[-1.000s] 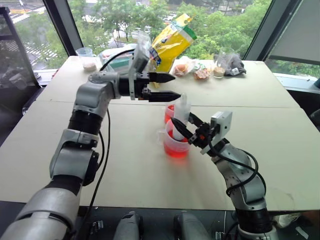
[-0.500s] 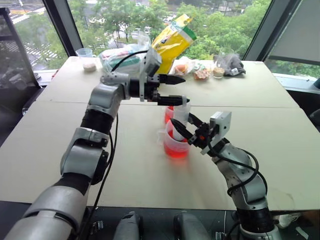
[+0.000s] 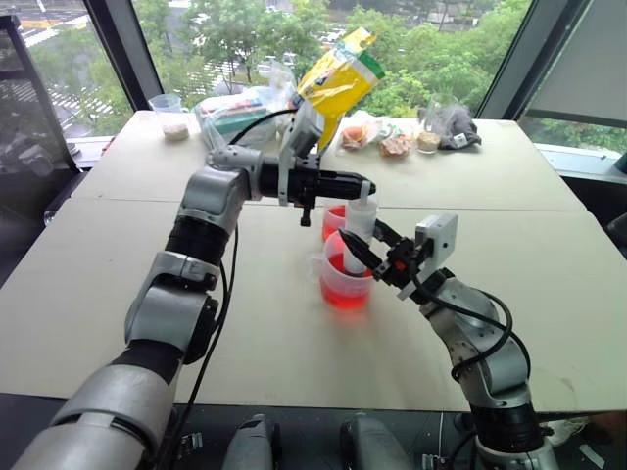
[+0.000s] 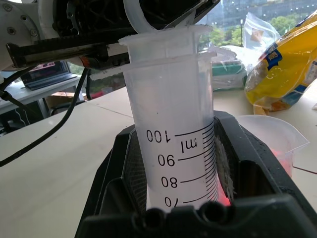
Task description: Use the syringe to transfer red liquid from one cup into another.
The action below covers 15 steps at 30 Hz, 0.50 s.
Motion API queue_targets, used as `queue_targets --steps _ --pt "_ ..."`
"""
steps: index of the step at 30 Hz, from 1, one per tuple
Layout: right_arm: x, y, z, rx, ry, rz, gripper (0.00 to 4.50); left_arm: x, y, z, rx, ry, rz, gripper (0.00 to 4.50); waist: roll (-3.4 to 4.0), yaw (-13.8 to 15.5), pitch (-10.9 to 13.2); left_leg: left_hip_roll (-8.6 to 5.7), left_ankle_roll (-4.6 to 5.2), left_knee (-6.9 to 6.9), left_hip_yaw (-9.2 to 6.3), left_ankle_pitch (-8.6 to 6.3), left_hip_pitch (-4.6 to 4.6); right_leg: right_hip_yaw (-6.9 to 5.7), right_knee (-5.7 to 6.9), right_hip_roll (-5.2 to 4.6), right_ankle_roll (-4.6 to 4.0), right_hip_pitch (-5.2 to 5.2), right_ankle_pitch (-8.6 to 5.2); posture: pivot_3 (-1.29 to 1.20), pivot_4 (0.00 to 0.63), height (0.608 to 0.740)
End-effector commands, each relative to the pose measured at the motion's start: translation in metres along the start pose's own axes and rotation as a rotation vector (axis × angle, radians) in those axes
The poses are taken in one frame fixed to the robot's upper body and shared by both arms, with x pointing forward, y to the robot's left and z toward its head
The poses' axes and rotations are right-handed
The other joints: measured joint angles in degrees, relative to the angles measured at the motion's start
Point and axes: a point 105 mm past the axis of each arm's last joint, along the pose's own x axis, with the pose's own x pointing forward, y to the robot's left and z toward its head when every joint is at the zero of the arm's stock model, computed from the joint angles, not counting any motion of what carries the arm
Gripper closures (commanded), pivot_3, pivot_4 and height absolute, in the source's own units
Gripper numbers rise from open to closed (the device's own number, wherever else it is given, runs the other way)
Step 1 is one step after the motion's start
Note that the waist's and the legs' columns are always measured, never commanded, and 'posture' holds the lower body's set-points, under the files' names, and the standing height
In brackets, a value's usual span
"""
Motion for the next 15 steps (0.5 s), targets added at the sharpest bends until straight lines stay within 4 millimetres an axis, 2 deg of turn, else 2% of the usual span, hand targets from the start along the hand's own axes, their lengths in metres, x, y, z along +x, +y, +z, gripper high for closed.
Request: queue_targets --steps 1,15 --pt "0.000 0.014 -0.005 0.041 0.043 0.076 2.97 -0.001 0.001 0.029 0.069 -0.064 0.015 4.48 0.00 0.01 0.00 0.00 0.00 0.00 0.00 0.00 -0.01 0.00 0.00 0.00 0.00 0.00 0.00 0.00 0.150 0.740" --pt "-0.002 0.021 -0.017 0.074 0.105 0.109 2.97 -0.009 0.011 0.047 0.107 -0.091 0.072 4.48 0.00 0.02 0.00 0.00 0.00 0.00 0.00 0.00 -0.01 0.00 -0.01 0.00 0.00 0.00 0.00 0.00 0.150 0.740"
